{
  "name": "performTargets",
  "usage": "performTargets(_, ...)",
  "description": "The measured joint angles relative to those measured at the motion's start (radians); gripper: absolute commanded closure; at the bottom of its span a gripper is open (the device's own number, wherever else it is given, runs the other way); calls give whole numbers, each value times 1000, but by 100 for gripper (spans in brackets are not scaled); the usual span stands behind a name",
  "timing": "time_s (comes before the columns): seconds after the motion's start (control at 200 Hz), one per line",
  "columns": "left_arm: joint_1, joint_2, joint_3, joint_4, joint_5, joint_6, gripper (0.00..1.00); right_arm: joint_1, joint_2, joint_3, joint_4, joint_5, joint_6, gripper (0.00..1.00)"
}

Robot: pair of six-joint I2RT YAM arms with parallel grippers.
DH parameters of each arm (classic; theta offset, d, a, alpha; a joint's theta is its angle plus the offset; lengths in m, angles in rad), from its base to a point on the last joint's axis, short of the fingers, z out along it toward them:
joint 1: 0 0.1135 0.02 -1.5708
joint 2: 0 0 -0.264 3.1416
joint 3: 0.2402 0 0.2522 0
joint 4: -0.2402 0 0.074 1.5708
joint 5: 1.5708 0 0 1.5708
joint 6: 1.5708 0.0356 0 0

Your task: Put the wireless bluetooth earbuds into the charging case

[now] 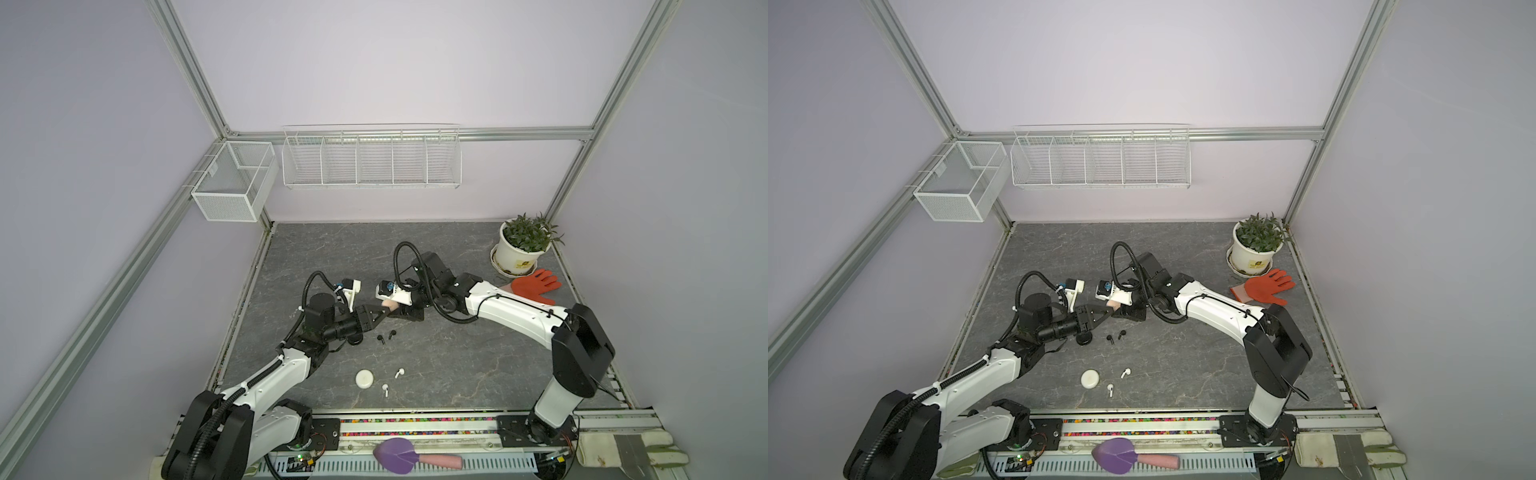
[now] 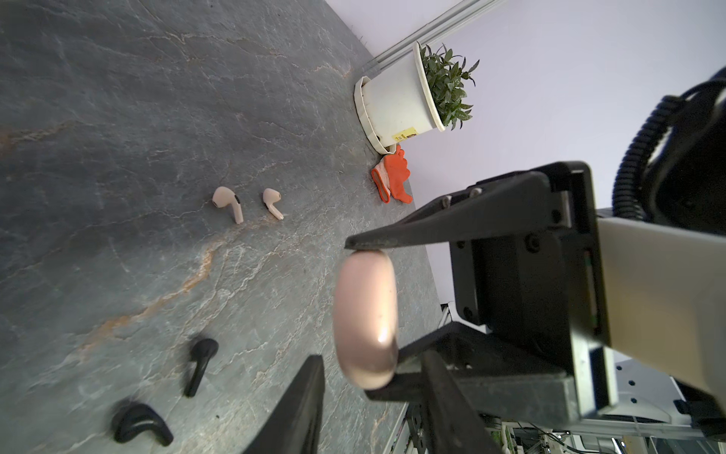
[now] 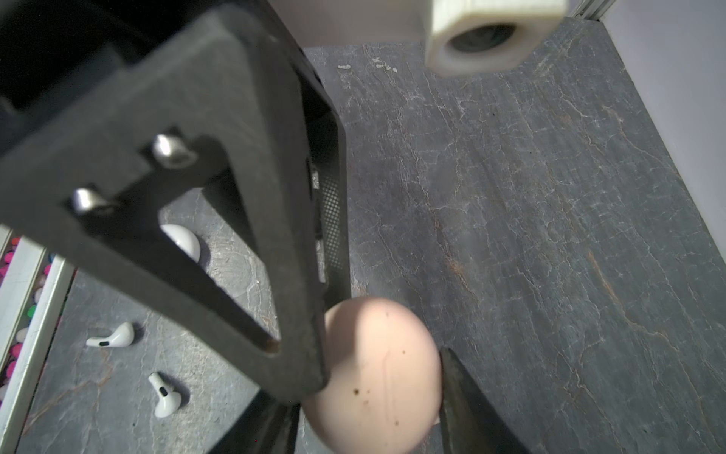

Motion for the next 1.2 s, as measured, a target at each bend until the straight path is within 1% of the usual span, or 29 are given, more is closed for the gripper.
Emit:
performTargets(0.16,0,14,15,9,0,-4,63,0,0,0,0,-15,0,93)
performTargets(0.395,0,50,37,28,2,-19,71,-1,-2,0,11,-18,3,92)
performTargets(0.495,1,62,39,37,5,-26,75,-1,-2,0,13,-17,7,90)
performTargets(0.75,3,59,39,44,2,-37,81,-1,-2,6,14,-13,7,71)
performTargets(0.84,3,56,40,43,-1,-36,84,-1,-2,8,15,-12,10,59)
performTargets(0.905,3,55,40,43,-2,-33,84,-1,-3,8,15,-10,14,47)
performTargets(0.94,3,55,42,43,-2,-32,84,-1,-5,8,15,-9,17,44)
performTargets(1.074,3,55,58,47,13,-14,89,-1,-39,5,17,-3,64,35)
performTargets(1.139,2,55,61,51,24,-5,93,-1,-96,-13,22,-11,114,33)
performTargets(1.199,-2,56,65,56,31,1,93,-5,-166,-38,36,-25,180,30)
